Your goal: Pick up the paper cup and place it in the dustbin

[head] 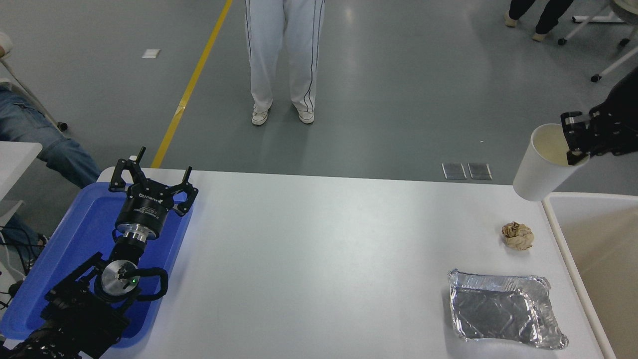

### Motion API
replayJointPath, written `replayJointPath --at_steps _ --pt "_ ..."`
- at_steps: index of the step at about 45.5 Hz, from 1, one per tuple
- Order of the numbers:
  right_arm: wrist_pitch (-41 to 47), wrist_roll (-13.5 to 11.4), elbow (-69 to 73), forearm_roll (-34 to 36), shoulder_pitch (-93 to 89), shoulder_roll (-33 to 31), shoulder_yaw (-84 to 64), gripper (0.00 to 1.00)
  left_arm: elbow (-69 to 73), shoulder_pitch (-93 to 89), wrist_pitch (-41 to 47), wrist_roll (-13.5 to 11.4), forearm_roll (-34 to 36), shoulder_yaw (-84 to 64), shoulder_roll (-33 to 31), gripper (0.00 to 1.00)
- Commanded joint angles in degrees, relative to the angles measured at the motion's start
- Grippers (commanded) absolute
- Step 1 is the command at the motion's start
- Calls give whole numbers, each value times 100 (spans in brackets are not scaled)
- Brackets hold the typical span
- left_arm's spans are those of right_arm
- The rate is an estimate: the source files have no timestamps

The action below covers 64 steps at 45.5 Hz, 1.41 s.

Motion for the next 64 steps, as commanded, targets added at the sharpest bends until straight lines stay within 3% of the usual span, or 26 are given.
replayJointPath --at_steps 1,43,64 --pt "0 0 -77 -478 -129 -828 -145 0 2 0 0 0 -1 0 1 100" --pt "0 -9 -1395 -1682 -946 -3130 48 0 2 0 0 0 -1 0 1 100" --pt "0 -9 -3372 -1691 -4592 -3078 3026 0 2 0 0 0 -1 0 1 100"
